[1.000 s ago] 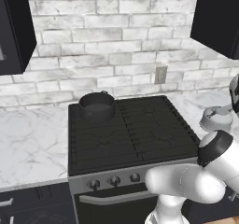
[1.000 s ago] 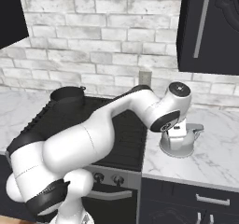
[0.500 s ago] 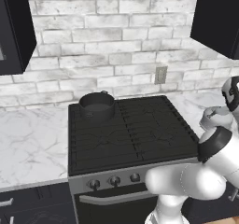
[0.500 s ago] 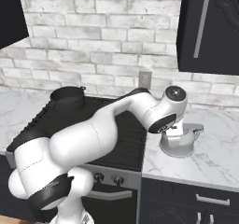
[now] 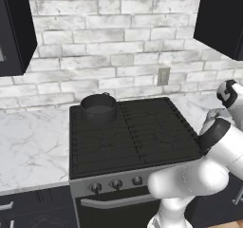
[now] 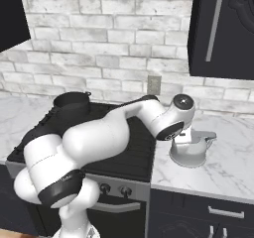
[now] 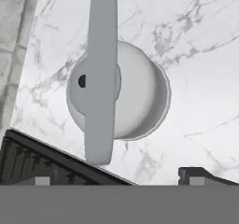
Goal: Pick the kettle from the counter and place it on a stove burner. Then turn the burner on.
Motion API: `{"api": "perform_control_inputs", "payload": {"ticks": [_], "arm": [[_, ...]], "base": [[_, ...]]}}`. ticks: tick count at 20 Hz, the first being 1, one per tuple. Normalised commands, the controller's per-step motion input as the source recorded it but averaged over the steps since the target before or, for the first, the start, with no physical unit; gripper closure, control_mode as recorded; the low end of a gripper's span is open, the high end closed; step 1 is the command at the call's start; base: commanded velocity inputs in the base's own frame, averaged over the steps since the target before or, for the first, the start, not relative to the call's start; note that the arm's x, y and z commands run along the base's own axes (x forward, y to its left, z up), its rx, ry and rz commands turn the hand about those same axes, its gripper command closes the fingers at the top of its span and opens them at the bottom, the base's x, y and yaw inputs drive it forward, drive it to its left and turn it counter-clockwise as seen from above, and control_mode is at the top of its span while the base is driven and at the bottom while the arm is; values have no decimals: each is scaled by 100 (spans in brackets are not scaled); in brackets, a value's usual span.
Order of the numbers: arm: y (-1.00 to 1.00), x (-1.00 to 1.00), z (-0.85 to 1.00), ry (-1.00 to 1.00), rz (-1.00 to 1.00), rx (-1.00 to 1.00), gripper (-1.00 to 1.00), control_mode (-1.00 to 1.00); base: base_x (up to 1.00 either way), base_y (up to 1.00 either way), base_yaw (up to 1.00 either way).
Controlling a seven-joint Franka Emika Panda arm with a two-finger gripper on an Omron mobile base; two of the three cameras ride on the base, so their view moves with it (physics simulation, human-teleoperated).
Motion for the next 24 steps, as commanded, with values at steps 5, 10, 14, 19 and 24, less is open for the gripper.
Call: {"api": "perform_control_inputs", "payload": {"ticks": [5, 10, 14, 19, 24], "arm": [[-1, 35, -16, -6, 0, 0, -100, -100], [-10, 9, -19, -1, 0, 0, -100, -100], [-13, 3, -12, 0, 0, 0, -100, -100], [-13, 13, -4, 0, 0, 0, -100, -100], [-33, 27, 0, 0, 0, 4, -100, -100]], "base": [[0, 0, 0], [0, 0, 0], [0, 0, 0], [0, 0, 0], [0, 0, 0]]}}
